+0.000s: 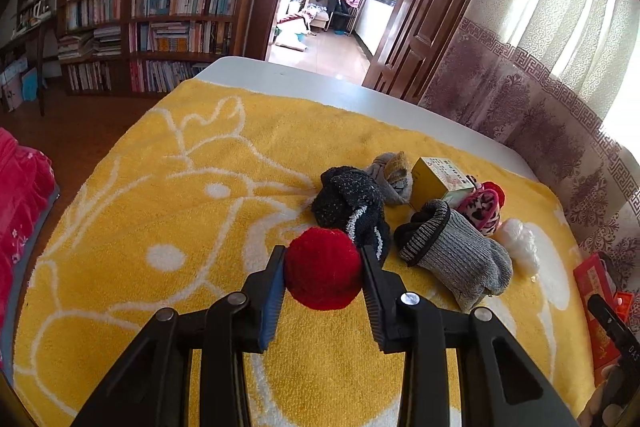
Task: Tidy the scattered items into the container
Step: 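Grasp the white plastic bag with the right gripper and lift it while the left holds the red ball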
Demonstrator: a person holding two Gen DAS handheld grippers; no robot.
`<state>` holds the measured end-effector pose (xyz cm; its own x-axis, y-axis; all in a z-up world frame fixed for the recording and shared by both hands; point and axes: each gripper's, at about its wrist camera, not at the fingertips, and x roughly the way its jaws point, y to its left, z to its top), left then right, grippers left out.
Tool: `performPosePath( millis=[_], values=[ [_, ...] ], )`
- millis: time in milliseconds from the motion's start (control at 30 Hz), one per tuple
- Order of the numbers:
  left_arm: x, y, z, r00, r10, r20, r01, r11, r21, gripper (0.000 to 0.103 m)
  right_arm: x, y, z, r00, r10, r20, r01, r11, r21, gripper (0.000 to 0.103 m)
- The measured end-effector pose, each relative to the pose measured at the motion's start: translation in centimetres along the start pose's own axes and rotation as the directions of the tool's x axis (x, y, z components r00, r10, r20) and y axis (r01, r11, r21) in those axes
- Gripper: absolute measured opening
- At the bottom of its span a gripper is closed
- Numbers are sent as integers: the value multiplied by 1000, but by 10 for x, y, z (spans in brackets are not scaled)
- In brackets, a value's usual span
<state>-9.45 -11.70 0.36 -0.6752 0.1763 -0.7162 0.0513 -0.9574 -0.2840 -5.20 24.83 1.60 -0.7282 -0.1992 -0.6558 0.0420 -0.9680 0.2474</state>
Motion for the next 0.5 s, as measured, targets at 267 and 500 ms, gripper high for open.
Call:
performPosePath(
  millis=[267,500],
  values=[
    [-4,-12,-5,999,-44,-11,44,999,17,38,45,38,28,992,54,-118,-62,996,-62,83],
    [0,-10,-6,999,-42,-21,43,999,11,38,90,48,34,984,27,-177,-35,998,-46,83]
  ],
)
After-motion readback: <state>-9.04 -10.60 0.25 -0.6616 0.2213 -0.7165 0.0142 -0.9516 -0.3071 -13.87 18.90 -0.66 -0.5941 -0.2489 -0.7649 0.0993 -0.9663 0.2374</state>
